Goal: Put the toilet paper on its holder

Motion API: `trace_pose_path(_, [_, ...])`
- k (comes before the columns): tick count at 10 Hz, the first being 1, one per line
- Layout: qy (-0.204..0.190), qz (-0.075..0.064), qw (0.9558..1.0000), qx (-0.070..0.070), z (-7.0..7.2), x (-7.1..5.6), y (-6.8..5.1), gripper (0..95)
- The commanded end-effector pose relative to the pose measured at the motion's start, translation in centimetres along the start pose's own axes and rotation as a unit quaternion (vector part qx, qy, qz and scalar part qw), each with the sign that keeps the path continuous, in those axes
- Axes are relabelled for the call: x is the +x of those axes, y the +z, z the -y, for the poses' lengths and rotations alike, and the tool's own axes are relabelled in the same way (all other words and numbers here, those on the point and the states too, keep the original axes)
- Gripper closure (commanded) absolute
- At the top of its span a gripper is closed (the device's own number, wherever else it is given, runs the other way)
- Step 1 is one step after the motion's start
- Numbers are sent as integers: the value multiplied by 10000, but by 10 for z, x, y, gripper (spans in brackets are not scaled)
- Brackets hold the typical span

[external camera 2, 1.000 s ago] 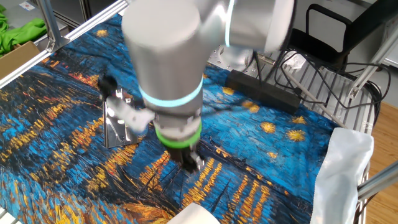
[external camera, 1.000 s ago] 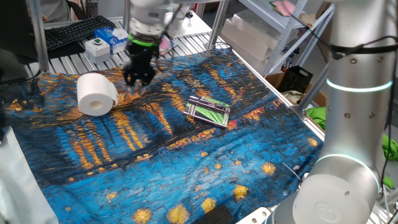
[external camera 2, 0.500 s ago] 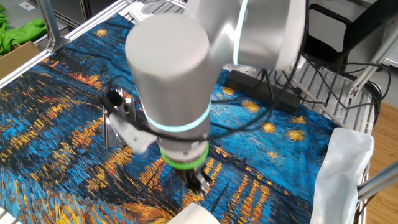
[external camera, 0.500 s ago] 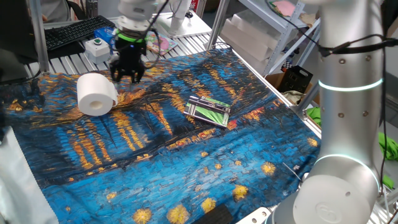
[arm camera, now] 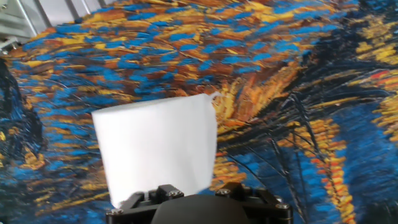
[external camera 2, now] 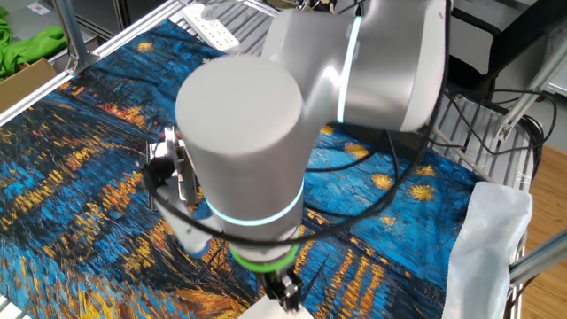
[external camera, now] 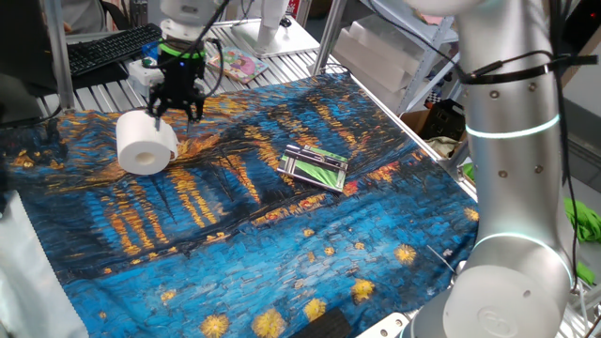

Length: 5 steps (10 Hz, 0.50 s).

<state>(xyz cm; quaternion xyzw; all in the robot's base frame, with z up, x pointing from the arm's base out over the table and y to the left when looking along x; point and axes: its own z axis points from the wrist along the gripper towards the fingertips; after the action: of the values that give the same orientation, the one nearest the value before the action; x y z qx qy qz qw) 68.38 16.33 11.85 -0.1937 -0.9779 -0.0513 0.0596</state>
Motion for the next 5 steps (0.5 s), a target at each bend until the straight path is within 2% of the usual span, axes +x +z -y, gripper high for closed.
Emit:
trace_pose_path(1, [15, 7, 10000, 16, -6, -4, 0, 0])
trace_pose_path(5, [26, 14, 10000, -23, -22, -15, 4, 0])
